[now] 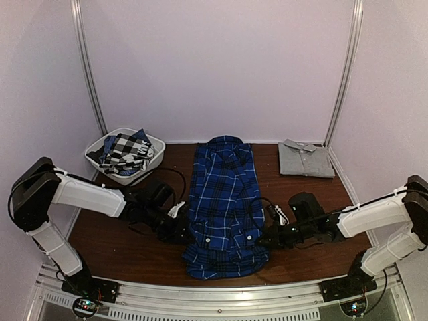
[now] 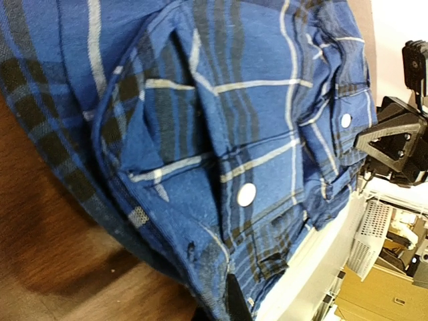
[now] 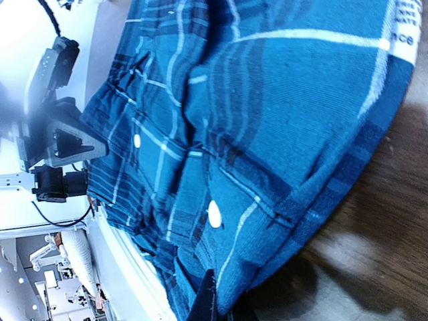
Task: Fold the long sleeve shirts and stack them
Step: Pick up the rectangle-folded shirt from the center of the board, then fold the rectangle-folded shirt at the center of the board.
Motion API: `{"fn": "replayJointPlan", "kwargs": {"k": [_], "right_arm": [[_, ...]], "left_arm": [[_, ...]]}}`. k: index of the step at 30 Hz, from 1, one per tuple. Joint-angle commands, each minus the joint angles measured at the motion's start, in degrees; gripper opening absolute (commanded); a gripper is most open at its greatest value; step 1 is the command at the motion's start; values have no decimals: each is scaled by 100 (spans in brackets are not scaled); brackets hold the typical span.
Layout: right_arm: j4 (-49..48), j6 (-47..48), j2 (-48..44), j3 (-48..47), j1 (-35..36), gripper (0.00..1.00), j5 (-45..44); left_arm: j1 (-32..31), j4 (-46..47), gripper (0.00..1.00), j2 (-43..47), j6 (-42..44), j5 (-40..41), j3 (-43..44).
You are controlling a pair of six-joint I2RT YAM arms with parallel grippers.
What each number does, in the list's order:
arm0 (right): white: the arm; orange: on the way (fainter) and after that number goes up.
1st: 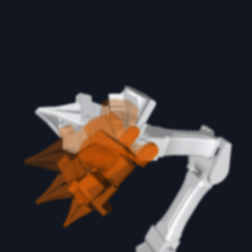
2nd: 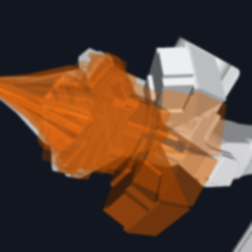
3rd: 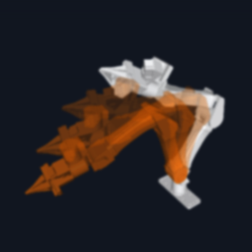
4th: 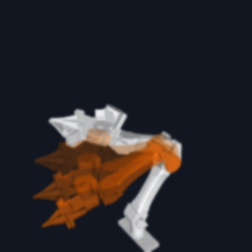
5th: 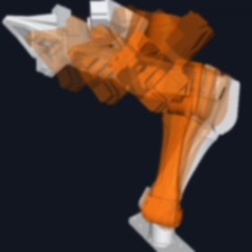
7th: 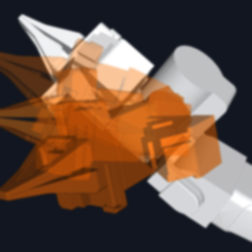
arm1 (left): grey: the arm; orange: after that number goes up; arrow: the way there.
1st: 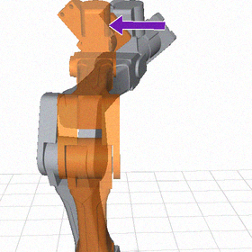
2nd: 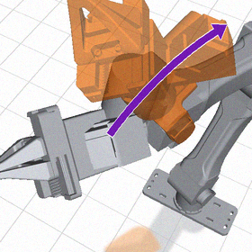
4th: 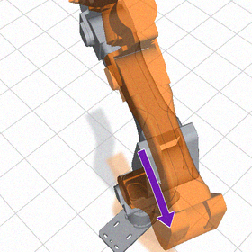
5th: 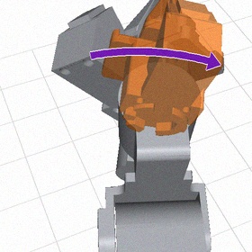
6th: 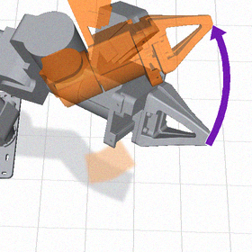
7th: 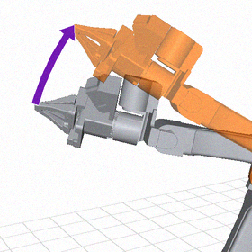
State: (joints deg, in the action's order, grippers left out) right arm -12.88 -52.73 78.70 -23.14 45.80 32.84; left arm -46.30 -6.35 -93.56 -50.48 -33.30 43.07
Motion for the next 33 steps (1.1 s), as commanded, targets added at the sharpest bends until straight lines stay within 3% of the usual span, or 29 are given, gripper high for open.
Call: {"fn": "replayJointPlan", "kwargs": {"k": [1, 5, 12, 17, 25, 31, 33], "right_arm": [[-92, -88, -214, -312, -155, 2, 308], [-271, -310, -134, -674, -464, 1, 686], [-1157, -923, 579, -1320, -1231, 1, 1182], [-1997, -1403, 1576, -1899, -1728, 0, 1324], [-3288, -2189, 2932, -2395, -2085, 0, 1228], [-3075, -1903, 3012, -2392, -2170, 16, 962], [-2787, -1701, 2882, -2374, -2199, 19, 819]], "left_arm": [[215, 353, 0, 291, -185, -489, 78], [532, 591, 0, 355, -492, -931, 148], [1460, 2067, 0, 104, -1776, -1543, 63], [1886, 3416, 0, -596, -2819, -1482, 299], [2082, 3956, 0, -1843, -3328, -1043, 1010], [2090, 3705, 2, -2138, -3079, -957, 1239], [2090, 3695, 10, -2112, -3037, -925, 1258]]}}
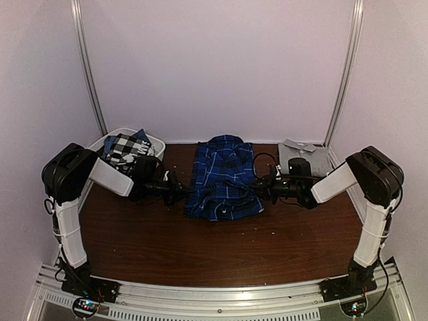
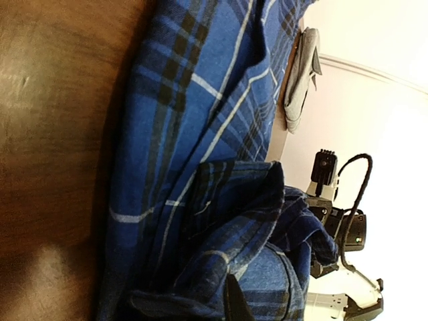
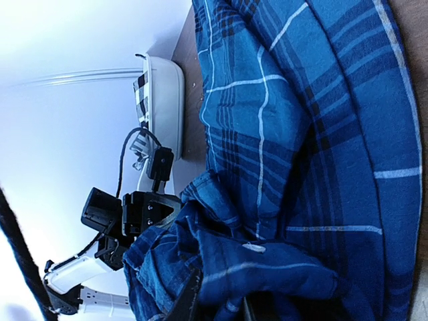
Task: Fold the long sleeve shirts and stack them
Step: Fold the rectangle-folded shirt at the center of the board, then smooth out the 2/3-rectangle-folded shirt at the center of the board.
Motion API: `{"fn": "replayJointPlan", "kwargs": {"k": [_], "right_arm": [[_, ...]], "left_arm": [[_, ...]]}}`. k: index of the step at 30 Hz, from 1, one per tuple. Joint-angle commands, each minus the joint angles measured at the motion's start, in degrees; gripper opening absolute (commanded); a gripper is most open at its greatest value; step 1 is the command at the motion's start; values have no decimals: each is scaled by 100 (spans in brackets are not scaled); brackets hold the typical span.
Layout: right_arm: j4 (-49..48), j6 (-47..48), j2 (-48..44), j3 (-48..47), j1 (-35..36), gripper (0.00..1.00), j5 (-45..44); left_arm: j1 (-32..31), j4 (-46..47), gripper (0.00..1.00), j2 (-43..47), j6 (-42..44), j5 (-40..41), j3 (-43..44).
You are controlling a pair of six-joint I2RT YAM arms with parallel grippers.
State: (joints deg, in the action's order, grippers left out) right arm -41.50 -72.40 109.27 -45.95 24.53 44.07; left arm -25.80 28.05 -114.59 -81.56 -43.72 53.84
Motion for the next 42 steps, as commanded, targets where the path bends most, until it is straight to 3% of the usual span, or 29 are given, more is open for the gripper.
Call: {"fn": "replayJointPlan", "kwargs": {"k": [1, 9, 16, 22, 28, 36, 42], "right_arm": [[174, 364, -263, -69, -91, 23, -384], [872, 996, -835, 25, -142, 52, -778], [1935, 1950, -1336, -75, -146, 58, -1287], [2819, 3083, -1719, -210, 144, 58, -1669], [3408, 3924, -1652, -395, 739, 48, -2101], [3745, 4079, -960, -516, 939, 37, -2466], [3690, 4041, -925, -105, 937, 37, -2480]], "left_arm": [[40, 212, 14, 7, 123, 122, 210], [83, -277, 54, 267, 586, 353, 439], [142, -693, 71, 416, 986, 490, 667], [146, -677, 76, 392, 984, 409, 733], [147, -728, 77, 384, 934, 448, 665], [148, -740, 78, 218, 905, 541, 633], [148, -761, 79, 200, 1009, 521, 575]]}}
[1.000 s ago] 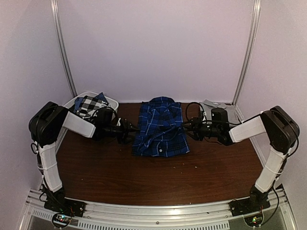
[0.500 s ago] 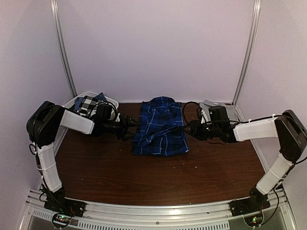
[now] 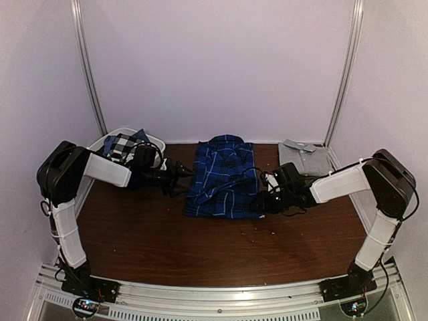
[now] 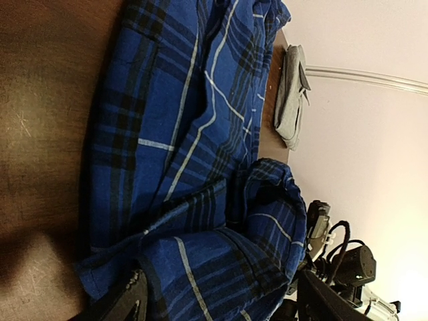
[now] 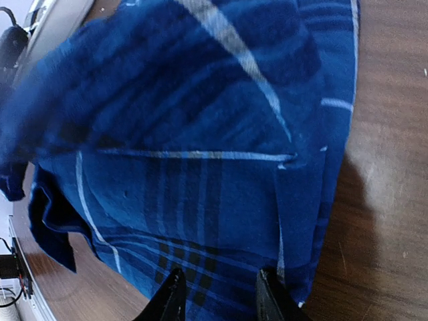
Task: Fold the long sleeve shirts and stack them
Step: Smooth out the 2/3-rectangle-folded shirt at the center of the board.
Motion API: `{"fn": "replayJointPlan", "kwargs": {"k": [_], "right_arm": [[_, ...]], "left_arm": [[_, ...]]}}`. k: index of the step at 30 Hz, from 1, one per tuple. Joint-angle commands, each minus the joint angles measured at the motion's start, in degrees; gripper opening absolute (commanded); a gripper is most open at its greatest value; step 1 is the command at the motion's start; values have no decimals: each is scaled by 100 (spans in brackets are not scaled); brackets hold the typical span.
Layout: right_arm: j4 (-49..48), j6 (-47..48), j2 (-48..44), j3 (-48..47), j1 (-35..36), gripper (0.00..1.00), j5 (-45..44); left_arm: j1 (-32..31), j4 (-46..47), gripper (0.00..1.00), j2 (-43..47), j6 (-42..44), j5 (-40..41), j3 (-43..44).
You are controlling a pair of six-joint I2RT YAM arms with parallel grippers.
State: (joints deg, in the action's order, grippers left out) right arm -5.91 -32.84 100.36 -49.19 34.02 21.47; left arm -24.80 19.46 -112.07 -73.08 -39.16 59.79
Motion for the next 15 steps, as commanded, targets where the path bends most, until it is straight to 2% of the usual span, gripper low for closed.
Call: {"fn": "replayJointPlan", "kwargs": {"k": [1, 8, 15], "right_arm": [[158, 85, -72, 237, -15, 37, -233], [875, 309, -558, -195, 217, 39, -827], [1357, 604, -553, -817, 935, 40, -1328]], "left_arm": [[48, 78, 79, -51, 204, 59, -20], [45, -390, 82, 67, 833, 41, 110], [45, -482, 82, 84, 1051, -100, 198]]}}
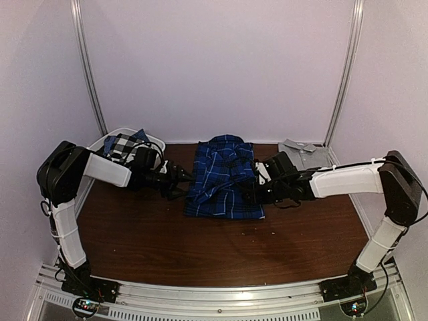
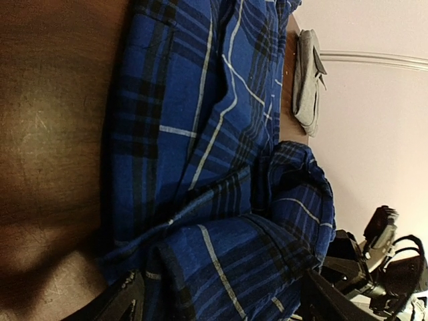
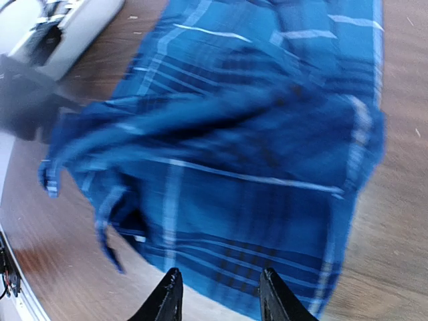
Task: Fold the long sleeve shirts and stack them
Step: Smooth out the 2/3-rectangle-folded shirt at the center of the board.
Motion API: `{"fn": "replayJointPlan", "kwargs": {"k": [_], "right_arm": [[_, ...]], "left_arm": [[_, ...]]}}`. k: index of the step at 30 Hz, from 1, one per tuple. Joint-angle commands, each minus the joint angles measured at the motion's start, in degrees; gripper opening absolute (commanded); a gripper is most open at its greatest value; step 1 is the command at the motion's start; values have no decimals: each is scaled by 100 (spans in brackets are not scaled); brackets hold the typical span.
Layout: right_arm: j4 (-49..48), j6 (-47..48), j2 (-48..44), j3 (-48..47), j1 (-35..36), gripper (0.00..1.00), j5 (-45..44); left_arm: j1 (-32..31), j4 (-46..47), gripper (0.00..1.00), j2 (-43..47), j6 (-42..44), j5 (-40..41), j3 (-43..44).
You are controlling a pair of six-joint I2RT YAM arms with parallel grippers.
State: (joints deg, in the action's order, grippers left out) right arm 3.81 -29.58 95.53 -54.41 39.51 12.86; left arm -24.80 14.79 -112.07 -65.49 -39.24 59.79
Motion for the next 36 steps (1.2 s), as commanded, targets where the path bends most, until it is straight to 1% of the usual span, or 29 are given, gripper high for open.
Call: {"fn": "replayJointPlan", "kwargs": {"k": [1, 11, 16, 22, 25, 30, 36], "right_arm": [[413, 330, -38, -326, 519, 40, -518], [308, 628, 636, -640, 1566, 40, -282], [258, 615, 1210, -1083, 1639, 40, -236], [552, 687, 1740, -1979, 1401, 41, -381], [630, 695, 1979, -2400, 1106, 42, -249], [875, 768, 2426, -3382, 665, 43, -100], [1216, 765, 3299, -4623, 157, 44, 187]], "left_arm": [[44, -24, 82, 80, 311, -99, 212], [46, -85, 82, 116, 338, -103, 244], [45, -171, 82, 143, 396, -83, 285], [45, -247, 82, 214, 462, -126, 331], [45, -318, 82, 301, 522, -145, 311], [45, -446, 82, 574, 625, -83, 157], [45, -724, 83, 1019, 890, 127, -95]]}}
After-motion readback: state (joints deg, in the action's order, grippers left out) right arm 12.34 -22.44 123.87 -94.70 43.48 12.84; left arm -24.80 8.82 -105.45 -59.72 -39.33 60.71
